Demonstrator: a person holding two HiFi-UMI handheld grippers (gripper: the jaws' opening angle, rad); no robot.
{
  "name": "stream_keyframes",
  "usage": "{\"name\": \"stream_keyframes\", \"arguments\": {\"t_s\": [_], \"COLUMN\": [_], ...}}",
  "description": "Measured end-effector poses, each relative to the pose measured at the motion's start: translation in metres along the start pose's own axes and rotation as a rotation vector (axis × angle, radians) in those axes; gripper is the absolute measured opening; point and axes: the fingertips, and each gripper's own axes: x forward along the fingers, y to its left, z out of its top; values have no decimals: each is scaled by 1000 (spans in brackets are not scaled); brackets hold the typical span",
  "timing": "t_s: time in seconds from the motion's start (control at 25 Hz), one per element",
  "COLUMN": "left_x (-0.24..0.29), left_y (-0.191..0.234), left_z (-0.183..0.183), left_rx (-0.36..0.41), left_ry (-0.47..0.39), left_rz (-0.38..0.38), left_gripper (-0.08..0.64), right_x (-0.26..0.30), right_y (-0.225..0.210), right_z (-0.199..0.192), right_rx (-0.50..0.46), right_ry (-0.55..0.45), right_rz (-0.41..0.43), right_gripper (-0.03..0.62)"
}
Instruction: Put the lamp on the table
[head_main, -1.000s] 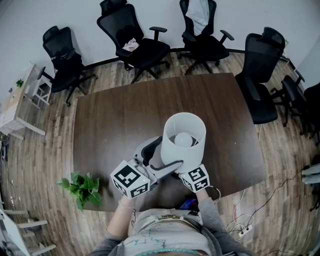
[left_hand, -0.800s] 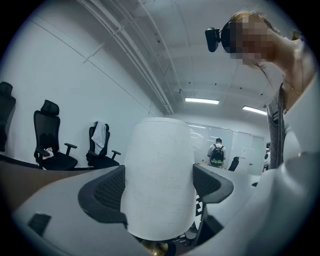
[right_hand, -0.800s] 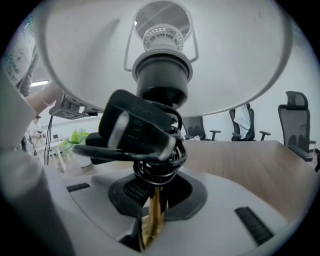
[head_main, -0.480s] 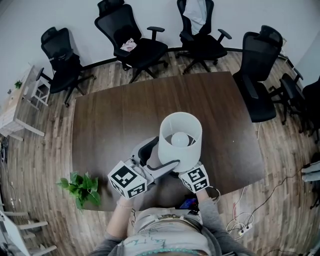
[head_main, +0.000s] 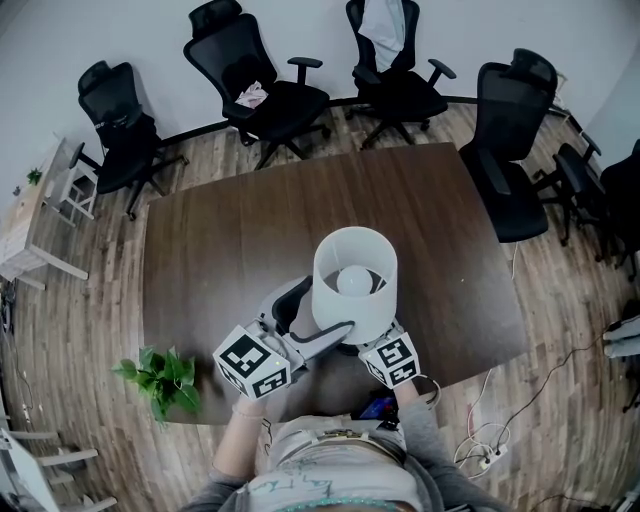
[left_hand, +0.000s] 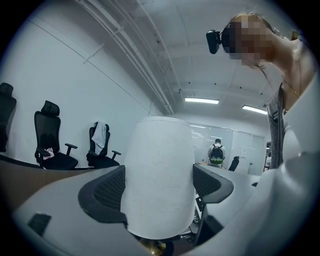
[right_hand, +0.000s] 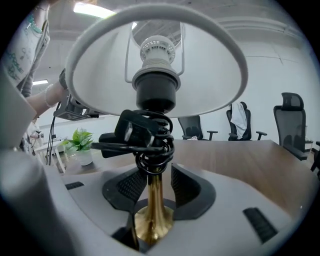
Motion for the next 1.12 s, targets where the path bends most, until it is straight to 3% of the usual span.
{"name": "stream_keyframes", "arguments": {"t_s": [1.12], "left_x": [-3], "left_y": [-13], "left_z": [-8], "left_rx": [4], "left_ry": [0], "left_rz": [-7], "left_gripper": [428], "right_x": [-37], "right_y": [-6], "right_z": [-16], "right_rx": [-5], "right_ry": [30], "right_rz": [-19], "right_gripper": [198]}}
